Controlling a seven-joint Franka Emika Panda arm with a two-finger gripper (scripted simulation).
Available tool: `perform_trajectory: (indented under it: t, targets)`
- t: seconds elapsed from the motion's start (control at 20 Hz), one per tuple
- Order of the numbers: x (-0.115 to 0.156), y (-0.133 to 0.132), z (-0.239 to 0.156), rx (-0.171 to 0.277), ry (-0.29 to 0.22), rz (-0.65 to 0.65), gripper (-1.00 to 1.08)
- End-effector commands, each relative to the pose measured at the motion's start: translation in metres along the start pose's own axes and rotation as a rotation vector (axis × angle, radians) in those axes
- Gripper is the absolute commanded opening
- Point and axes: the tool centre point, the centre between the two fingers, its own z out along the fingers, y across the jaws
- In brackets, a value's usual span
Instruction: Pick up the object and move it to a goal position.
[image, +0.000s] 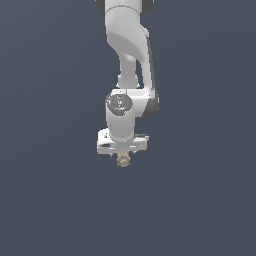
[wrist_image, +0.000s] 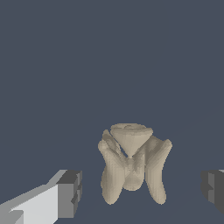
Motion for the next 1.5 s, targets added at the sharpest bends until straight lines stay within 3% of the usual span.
perform_trajectory:
  t: [0.0, 0.6, 0.65, 1.45]
  targets:
    - [0.000, 0.000, 0.007, 0.000, -0.001, 0.000, 1.00]
    - [0.000, 0.000, 0.048, 0.000, 0.000, -0.003, 1.00]
    - [0.000, 0.000, 0.048, 0.000, 0.000, -0.003, -1.00]
    - [-0.002, -0.001, 0.039, 0.000, 0.000, -0.003, -1.00]
